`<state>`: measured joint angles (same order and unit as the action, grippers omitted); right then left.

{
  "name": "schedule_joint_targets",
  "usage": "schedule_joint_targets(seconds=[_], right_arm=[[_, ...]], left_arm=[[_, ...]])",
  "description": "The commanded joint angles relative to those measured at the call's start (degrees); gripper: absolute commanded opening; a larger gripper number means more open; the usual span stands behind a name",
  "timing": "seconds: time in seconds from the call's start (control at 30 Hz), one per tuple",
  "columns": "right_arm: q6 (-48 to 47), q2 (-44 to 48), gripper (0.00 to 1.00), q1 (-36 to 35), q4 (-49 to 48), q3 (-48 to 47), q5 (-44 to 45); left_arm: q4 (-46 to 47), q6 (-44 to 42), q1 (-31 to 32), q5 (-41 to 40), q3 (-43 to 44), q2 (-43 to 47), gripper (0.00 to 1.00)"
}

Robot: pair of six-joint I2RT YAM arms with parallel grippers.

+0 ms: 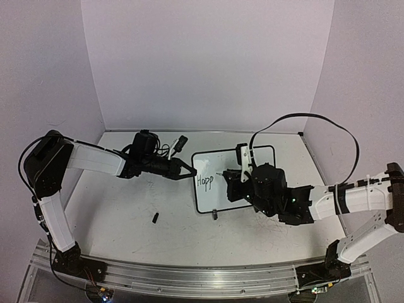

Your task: Write a sentence on the whiteboard

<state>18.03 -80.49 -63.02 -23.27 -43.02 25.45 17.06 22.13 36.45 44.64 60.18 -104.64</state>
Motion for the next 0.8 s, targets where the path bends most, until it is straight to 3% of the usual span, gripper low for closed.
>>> schedule_joint_targets(seconds=[0.0,0.77], right_arm=[[-1.0,-1.6,0.0,0.0,-1.5,-2.6,0.7],[-1.0,-7.8,0.0,0.2,-0.1,-7.1,4.2]], left_arm=[[-1.9,1.8,-0.3,-1.5,-0.2,1.9,0.0],[-1.9,1.7,0.0,-1.5,-0.3,1.7,0.0]])
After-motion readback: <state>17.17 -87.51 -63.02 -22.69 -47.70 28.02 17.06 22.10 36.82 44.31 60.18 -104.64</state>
